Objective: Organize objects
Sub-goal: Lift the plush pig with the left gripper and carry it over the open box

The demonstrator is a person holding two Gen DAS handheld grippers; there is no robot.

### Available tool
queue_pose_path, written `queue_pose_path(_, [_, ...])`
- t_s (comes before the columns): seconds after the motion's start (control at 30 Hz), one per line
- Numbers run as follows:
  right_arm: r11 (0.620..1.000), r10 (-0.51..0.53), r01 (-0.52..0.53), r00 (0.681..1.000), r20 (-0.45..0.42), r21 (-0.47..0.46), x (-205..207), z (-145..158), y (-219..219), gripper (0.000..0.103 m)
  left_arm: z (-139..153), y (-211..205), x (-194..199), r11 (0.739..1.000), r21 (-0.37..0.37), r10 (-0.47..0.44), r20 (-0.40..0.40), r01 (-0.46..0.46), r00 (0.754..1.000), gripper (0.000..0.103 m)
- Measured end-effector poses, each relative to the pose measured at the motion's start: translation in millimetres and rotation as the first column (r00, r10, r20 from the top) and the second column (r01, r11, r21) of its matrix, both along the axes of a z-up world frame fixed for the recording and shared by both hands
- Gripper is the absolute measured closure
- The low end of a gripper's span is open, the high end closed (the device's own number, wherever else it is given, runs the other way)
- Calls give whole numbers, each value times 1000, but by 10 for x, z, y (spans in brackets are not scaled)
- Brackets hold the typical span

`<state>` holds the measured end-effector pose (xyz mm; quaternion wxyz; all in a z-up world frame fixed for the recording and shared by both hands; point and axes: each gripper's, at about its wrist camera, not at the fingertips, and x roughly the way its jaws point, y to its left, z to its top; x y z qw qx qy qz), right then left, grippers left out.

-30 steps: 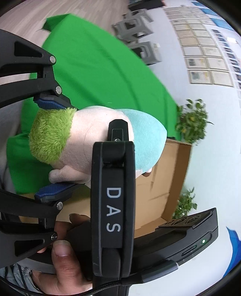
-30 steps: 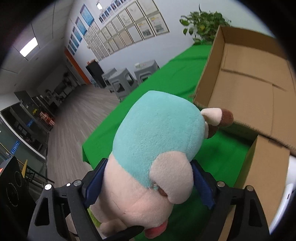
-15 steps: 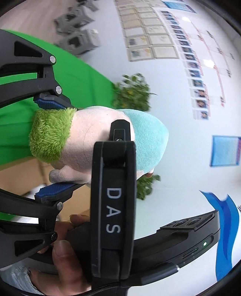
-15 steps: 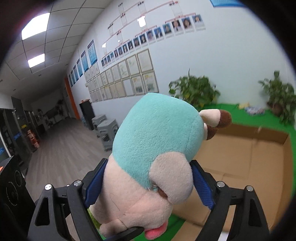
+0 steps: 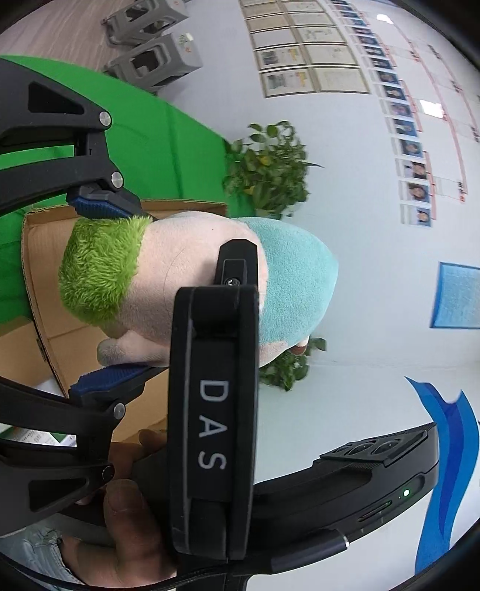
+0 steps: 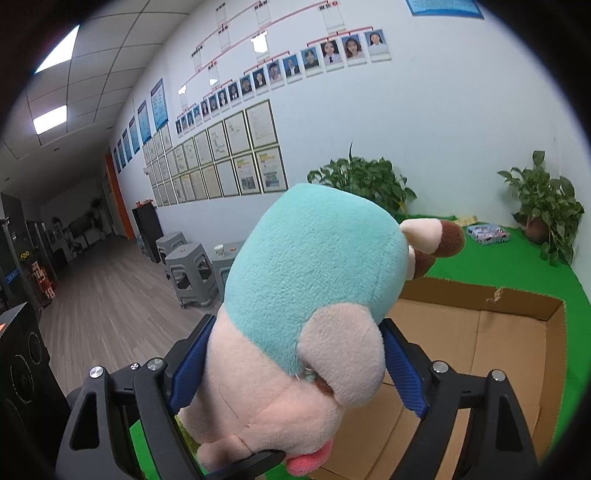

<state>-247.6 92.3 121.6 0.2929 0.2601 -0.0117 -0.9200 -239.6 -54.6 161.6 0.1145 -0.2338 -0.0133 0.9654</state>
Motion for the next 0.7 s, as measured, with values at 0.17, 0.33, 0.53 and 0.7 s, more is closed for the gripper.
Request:
queue_pose_path(0.17, [1000,20,-21,997,76,13,-264,-353,-94,18,-465,-103,-293,1000,0,14,88,-14,996,41])
queue_pose_path(0.33, [999,39,-42,987,153,10,-440,-745,-144,19,-1118,-239,-321,1000,-6,27,178,-26,984,41])
queue_pose_path(0.53, [997,70,-72,973,218,1,-631,-1173,-171,19,-1953,-354,-440,999,-21,51,284,-47,958,41])
queue_pose_path(0.7, [995,97,-97,960,263,-12,-728,-1439,-215,21,-2467,-435,-518,998,-30,65,350,-58,934,40])
